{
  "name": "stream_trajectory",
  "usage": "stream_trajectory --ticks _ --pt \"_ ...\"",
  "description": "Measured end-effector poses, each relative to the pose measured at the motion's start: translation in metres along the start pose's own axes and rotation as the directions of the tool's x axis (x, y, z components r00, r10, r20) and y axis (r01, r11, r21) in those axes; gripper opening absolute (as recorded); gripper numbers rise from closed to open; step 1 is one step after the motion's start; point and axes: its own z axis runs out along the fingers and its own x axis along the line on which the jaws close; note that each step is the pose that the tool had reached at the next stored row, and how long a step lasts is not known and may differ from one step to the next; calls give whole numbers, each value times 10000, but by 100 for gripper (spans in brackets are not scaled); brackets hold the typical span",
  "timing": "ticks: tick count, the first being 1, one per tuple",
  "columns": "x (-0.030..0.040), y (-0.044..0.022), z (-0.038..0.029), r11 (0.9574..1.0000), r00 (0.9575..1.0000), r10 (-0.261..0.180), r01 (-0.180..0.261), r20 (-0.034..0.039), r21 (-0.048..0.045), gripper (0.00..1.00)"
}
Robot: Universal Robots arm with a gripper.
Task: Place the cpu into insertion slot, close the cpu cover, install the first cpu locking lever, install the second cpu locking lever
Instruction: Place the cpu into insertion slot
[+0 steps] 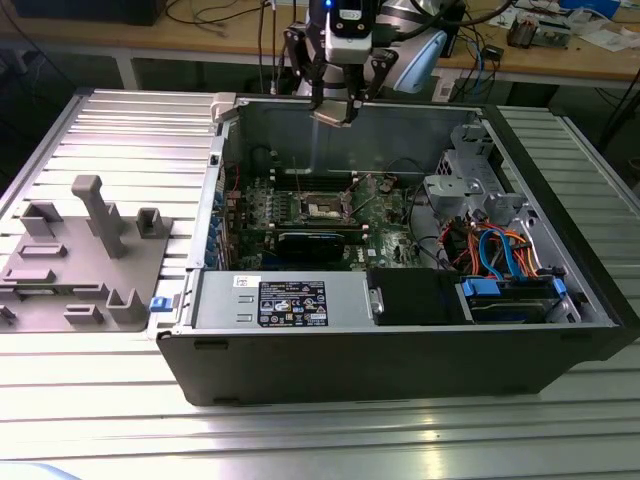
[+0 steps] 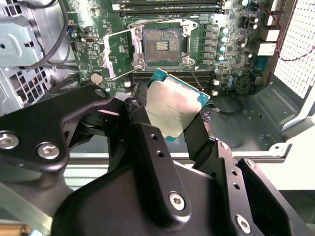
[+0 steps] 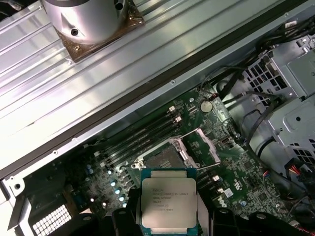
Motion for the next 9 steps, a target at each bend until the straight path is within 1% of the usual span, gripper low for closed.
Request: stream_trajectory --ticks 6,9 --pt "-2 1 4 9981 9981 612 -612 47 -12 54" --pt "-2 1 10 9977 9977 673 -673 51 -13 54"
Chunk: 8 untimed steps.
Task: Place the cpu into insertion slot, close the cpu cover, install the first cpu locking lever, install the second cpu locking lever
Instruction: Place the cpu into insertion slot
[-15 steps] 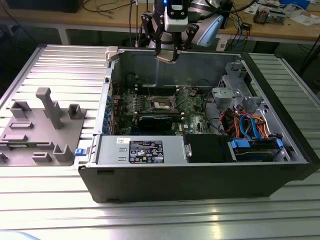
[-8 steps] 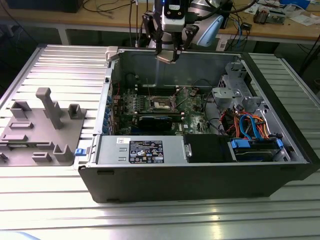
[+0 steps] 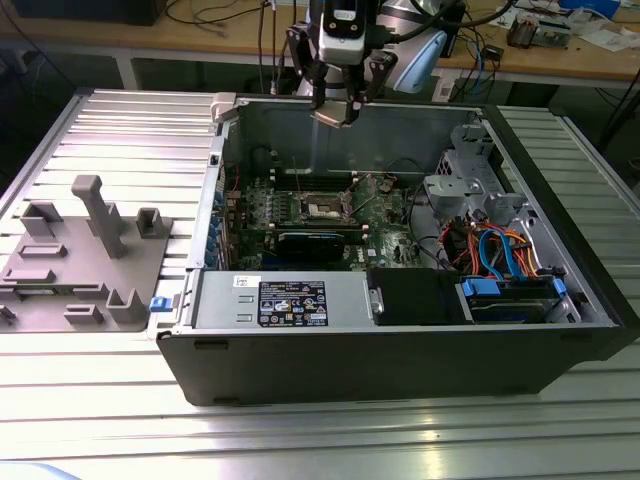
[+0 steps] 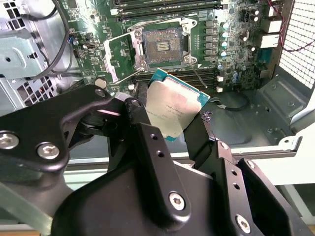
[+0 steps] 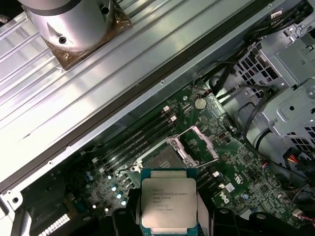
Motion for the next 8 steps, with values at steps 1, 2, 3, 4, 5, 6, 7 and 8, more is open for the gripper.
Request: stream_trajectory --ticks 1,2,3,4,5,6,7,8 --pt "0 0 3 10000 10000 38 -38 6 5 54" --pt "0 -1 5 9999 9999 134 -134 16 7 54" --pt "0 -1 6 9998 9998 206 -206 22 5 54" --pt "0 -1 7 9996 9996 266 -266 26 3 54" --pt "0 -1 8 9993 9993 374 -374 35 0 54" --pt "-1 -1 8 9990 9990 455 -455 41 -1 54" --pt "-1 -1 9 9989 9989 462 -462 42 -2 54" --pt "0 -1 9 9989 9989 464 -464 42 -2 54"
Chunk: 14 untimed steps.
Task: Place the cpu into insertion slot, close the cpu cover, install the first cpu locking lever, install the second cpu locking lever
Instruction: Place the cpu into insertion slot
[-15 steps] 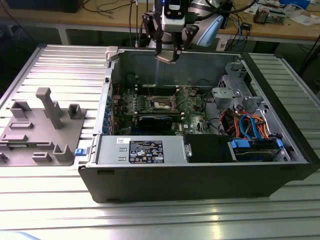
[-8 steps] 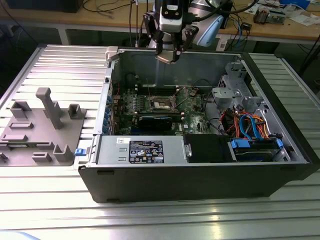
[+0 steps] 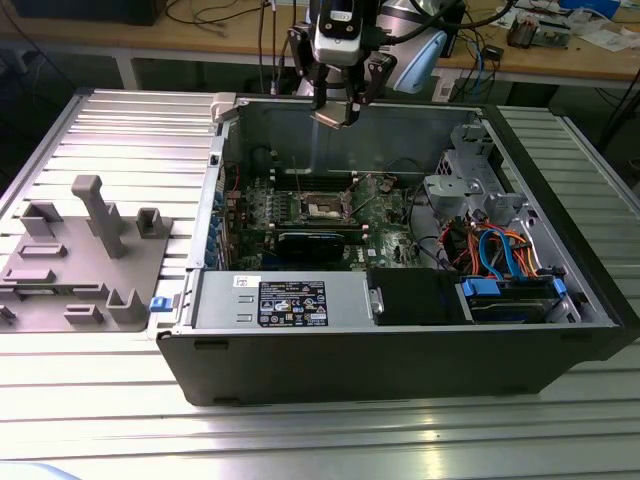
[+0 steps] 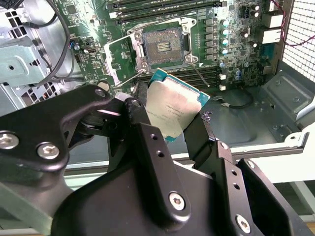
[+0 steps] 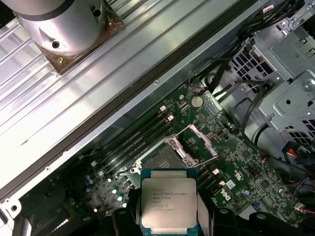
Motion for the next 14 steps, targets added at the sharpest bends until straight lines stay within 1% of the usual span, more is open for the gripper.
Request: stream_trajectory --ticks 7,14 --pt "0 0 0 10000 10000 15 -15 1 0 54" --pt "-1 0 2 9995 9995 317 -317 27 -4 54"
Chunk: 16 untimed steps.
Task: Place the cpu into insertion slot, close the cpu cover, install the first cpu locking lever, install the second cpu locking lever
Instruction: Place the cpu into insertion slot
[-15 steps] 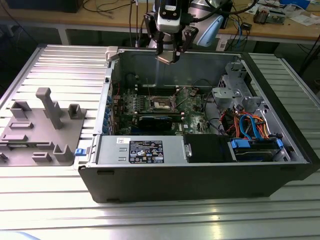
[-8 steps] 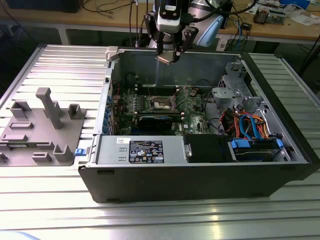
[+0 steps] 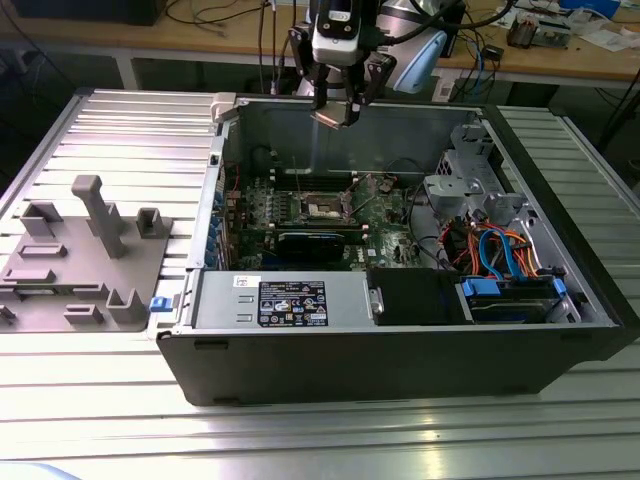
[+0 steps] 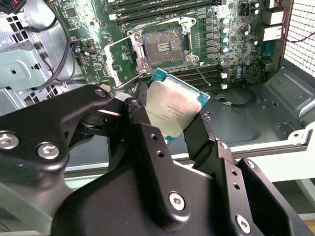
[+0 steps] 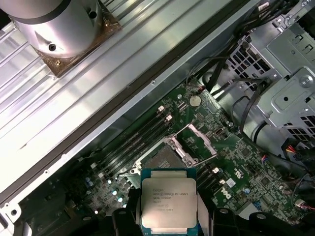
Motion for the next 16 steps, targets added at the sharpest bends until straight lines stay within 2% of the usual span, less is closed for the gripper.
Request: stream_trajectory --ticks 6,16 --pt "0 0 4 9975 9975 703 -703 68 0 54" --pt "-1 1 4 9974 9974 719 -719 70 0 54"
